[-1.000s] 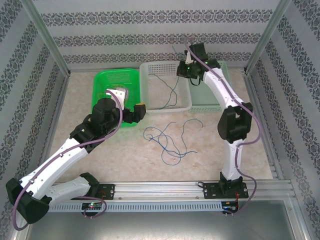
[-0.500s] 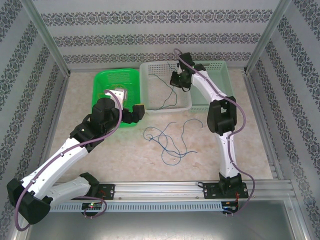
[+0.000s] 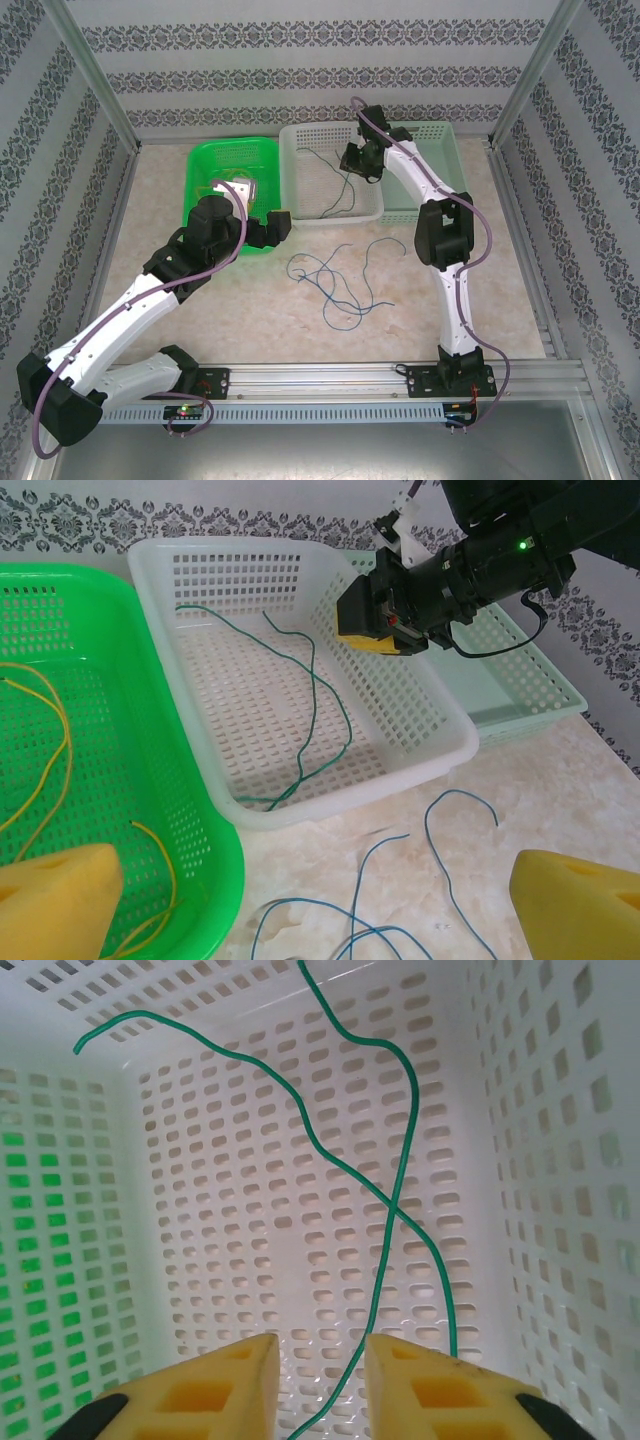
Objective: Untangle the cables
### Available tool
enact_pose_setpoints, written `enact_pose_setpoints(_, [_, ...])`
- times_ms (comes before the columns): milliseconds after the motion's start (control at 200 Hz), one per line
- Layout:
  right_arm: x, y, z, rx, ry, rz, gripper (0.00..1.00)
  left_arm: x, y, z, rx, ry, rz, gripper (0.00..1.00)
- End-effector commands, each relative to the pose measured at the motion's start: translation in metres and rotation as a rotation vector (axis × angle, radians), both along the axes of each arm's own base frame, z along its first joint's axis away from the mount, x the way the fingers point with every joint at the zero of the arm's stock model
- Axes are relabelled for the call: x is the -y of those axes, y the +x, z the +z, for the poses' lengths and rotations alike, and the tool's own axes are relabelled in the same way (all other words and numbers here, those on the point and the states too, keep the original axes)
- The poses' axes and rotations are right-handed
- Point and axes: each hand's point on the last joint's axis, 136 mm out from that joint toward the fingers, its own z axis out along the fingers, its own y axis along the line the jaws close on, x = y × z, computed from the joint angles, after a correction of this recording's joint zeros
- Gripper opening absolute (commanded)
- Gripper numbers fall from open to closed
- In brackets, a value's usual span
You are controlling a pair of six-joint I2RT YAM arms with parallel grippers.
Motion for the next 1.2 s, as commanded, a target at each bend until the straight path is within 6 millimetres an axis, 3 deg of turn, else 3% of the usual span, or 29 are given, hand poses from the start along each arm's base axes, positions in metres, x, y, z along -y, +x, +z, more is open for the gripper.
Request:
enact_pose_setpoints(0, [-0.003, 0.0, 0.022, 0.03, 0.044, 0.004, 0.34, -0.005, 0.001, -0.007, -0.026, -0.011, 0.016, 1.0])
enact_pose_setpoints(60, [-0.01, -0.004, 0.043, 0.081, 0.066, 0.036, 0.43, -0.005, 0.001, -0.008, -0.029, -0.014, 0.02, 1.0])
enact_pose_setpoints(215, [-0.038, -0.03, 0.099, 0.205, 0.128, 0.177, 0.51, -0.006, 0.003, -0.015, -0.042, -0.023, 0.032, 1.0])
enact_pose_setpoints(300, [-0.037, -0.057, 0.105, 0.226, 0.089, 0.215, 0.55, -0.005, 0.001, -0.018, -0.054, -0.019, 0.03, 1.0])
enact_pose_setpoints(390, [-0.016, -0.083, 0.104, 0.235, 0.051, 0.184, 0.58, -0.008, 0.0, -0.025, -0.068, -0.01, 0.038, 1.0])
enact_pose_setpoints(580, [0.024, -0.145, 0.085, 0.217, -0.01, 0.125, 0.59, 0.007, 0.0, -0.043, -0.122, -0.026, -0.025, 1.0])
enact_pose_setpoints(659, [0.032, -0.174, 0.063, 0.162, -0.027, 0.126, 0.58, 0.012, 0.003, -0.051, -0.153, -0.029, -0.029, 1.0])
enact_pose_setpoints(779, [0.012, -0.222, 0.033, 0.115, -0.038, 0.28, 0.54, 0.015, 0.008, -0.055, -0.173, -0.029, -0.029, 1.0])
enact_pose_setpoints(989, [-0.014, -0.302, -0.015, 0.023, -0.186, 0.508, 0.52, 0.004, 0.011, -0.053, -0.17, -0.021, 0.024, 0.99])
enact_pose_setpoints(1194, [-0.026, -0.349, -0.037, -0.003, -0.163, 0.602, 0.51, -0.008, 0.011, -0.075, -0.258, -0.011, 0.084, 1.0])
